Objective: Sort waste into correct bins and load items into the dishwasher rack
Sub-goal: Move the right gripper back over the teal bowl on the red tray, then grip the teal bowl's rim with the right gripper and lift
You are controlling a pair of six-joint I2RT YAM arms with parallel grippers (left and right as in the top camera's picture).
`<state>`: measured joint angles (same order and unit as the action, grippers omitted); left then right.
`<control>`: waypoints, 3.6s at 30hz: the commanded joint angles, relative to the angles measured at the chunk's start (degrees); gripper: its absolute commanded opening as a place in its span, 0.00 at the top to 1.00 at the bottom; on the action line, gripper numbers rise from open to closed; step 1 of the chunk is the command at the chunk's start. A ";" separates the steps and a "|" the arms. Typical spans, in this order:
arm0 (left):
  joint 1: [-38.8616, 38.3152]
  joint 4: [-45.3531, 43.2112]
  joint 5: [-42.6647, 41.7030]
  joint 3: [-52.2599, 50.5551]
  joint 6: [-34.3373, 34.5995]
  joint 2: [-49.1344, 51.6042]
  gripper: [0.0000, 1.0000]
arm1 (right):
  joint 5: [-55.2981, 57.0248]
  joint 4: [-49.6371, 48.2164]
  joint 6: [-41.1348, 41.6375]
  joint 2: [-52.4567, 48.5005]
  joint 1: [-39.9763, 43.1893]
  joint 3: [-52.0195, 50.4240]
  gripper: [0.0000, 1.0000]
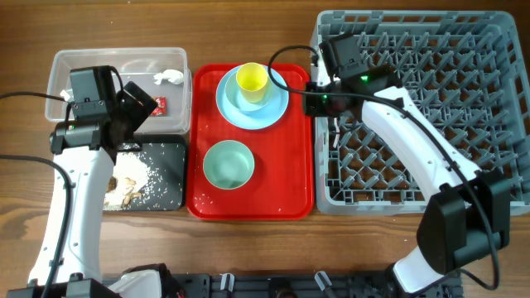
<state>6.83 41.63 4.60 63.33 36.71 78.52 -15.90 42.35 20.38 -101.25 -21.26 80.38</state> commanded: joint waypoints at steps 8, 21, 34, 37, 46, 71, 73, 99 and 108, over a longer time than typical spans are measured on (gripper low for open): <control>0.20 0.07 0.15 0.44 -0.92 -0.94 0.00 | -5.64 -6.25 0.66 -0.96 -16.35 -0.52 0.70; 0.20 0.07 0.15 0.44 -0.92 -0.94 0.00 | 20.90 -9.33 2.29 -7.82 -34.27 -0.52 0.96; 0.20 0.07 0.15 0.44 -0.92 -0.94 0.00 | 41.05 -0.85 17.18 -14.58 -31.67 -0.52 0.96; 0.20 0.07 0.15 0.44 -0.92 -0.94 0.00 | 41.62 0.22 17.38 -14.58 -29.97 -0.52 0.96; 0.20 0.07 0.15 0.44 -0.92 -0.94 0.00 | 30.75 0.22 15.32 -13.86 -26.88 1.53 0.90; 0.20 0.07 0.15 0.44 -0.92 -0.94 0.00 | 16.63 1.84 8.96 -5.16 -29.83 2.51 0.73; 0.20 0.07 0.15 0.44 -0.92 -0.94 0.00 | 16.35 1.84 6.40 -5.27 -30.32 2.47 0.70; 0.20 0.07 0.15 0.44 -0.92 -0.94 0.00 | 18.86 -8.44 -2.36 -5.49 -33.05 -7.04 0.67; 0.20 0.07 0.15 0.44 -0.92 -0.94 0.00 | 18.88 -11.34 -2.40 -5.64 -33.05 -10.56 0.64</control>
<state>6.83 41.65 4.60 63.33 36.69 78.52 1.96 32.01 18.70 -106.50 -54.24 71.07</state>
